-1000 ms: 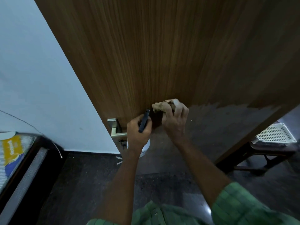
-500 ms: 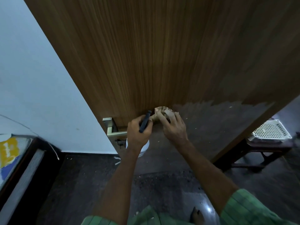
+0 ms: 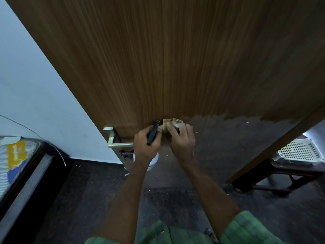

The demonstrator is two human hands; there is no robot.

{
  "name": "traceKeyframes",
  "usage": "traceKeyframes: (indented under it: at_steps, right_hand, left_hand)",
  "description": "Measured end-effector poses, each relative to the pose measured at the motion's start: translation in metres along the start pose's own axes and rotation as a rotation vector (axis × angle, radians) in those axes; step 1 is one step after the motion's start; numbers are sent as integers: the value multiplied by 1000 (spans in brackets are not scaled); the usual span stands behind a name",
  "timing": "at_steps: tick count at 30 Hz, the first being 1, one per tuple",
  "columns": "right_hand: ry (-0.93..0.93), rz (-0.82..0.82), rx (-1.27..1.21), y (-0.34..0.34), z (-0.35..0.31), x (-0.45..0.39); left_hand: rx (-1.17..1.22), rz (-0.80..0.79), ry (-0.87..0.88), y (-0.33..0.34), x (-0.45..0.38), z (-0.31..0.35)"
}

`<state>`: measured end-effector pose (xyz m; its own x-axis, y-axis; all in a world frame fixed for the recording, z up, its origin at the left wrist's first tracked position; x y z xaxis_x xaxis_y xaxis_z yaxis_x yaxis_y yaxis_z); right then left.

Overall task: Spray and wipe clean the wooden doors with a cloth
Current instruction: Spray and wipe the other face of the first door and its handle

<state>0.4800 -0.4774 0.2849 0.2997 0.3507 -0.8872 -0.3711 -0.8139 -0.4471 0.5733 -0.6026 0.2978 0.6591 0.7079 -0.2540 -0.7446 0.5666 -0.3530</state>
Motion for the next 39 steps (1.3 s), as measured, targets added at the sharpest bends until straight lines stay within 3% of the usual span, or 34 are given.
traceKeyframes:
  at_steps: [5, 11, 12, 15, 17, 23, 28, 30, 33, 35, 37, 39]
  right_hand:
    - [-73, -346, -57, 12, 17, 51]
    - [29, 51, 5, -23, 21, -18]
    - [43, 35, 21, -20, 22, -12]
    - [61, -252, 9, -1, 27, 36]
    - [65, -358, -14, -2, 30, 43]
    - [173, 69, 41, -33, 35, -22]
    - [133, -373, -43, -8, 47, 50]
    - [132, -330, -73, -18, 51, 37]
    - [176, 23, -55, -47, 51, -18]
    - [176, 163, -39, -54, 54, -36]
    - [124, 76, -6, -45, 57, -19]
    - [58, -124, -10, -33, 62, 15]
  left_hand:
    - [38, -1, 22, 5, -9, 7]
    - [25, 11, 36, 10, -14, 8]
    - [15, 9, 38, 11, -14, 8]
    - [31, 5, 35, 13, -13, 9]
    - [49, -1, 46, 17, -11, 11]
    - [14, -22, 56, 30, -1, 16]
    - [30, -62, 70, 42, 3, 28]
    - [32, -71, 88, 46, 3, 32]
    - [28, -58, 96, 53, 3, 37]
    - [15, -63, 99, 57, 4, 41]
    - [2, -57, 98, 60, 4, 45]
    - [5, -51, 99, 62, 3, 49]
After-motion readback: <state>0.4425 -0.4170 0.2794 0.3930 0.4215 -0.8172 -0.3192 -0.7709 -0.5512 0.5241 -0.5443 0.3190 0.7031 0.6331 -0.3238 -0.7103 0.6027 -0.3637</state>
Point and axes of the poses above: each hand's wrist, its own x-axis away from the middle knuckle, its own y-axis out of the palm, z = x × y, the point moved 4 cm from there along -x, towards the middle knuckle, and after that the axes turned 6 degrees about -y, right-handed, at the moved point
